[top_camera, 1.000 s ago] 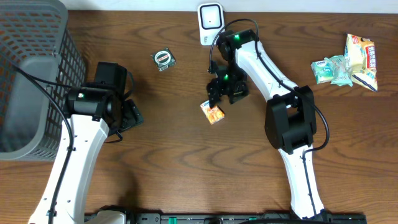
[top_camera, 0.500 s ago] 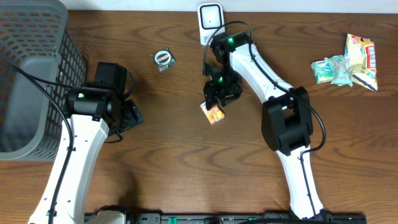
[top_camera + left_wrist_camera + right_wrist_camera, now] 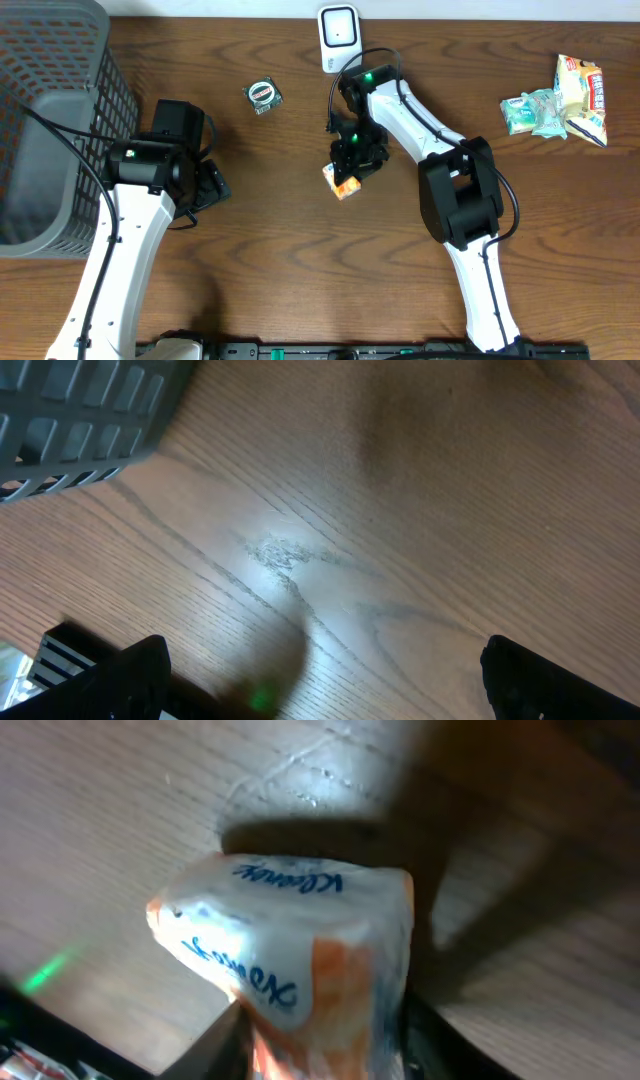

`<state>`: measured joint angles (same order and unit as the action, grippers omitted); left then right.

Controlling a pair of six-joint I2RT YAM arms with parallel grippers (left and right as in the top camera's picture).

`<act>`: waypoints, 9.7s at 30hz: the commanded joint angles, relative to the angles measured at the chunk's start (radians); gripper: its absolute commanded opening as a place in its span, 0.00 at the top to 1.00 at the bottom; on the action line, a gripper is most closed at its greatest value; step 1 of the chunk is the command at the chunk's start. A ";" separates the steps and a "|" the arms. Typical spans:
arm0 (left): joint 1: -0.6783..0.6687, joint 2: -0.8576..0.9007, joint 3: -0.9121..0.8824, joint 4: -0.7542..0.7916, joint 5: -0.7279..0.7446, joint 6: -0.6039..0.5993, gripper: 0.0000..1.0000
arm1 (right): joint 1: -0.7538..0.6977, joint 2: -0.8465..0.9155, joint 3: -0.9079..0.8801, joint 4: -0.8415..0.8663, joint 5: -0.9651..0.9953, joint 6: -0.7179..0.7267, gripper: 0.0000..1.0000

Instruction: Scan the item barcode

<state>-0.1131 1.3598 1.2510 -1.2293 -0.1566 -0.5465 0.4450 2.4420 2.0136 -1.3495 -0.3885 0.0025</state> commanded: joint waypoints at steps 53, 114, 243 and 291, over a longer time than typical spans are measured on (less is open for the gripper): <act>0.003 0.001 -0.004 -0.003 -0.010 -0.005 0.03 | -0.418 0.002 -0.012 -0.352 -0.990 -0.875 0.99; 0.003 0.001 -0.004 -0.003 -0.010 -0.005 0.02 | -0.280 -0.336 -0.014 -0.352 -1.001 -0.871 0.99; 0.003 0.001 -0.004 -0.003 -0.010 -0.005 0.03 | -0.245 -0.239 -0.009 0.911 0.791 -0.549 0.99; 0.003 0.001 -0.004 -0.003 -0.010 -0.005 0.02 | -0.362 -0.302 -0.013 0.508 -0.016 -0.153 0.01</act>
<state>-0.1131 1.3598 1.2510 -1.2293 -0.1566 -0.5468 0.0429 2.1750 2.0006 -0.8566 -0.1703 -0.1642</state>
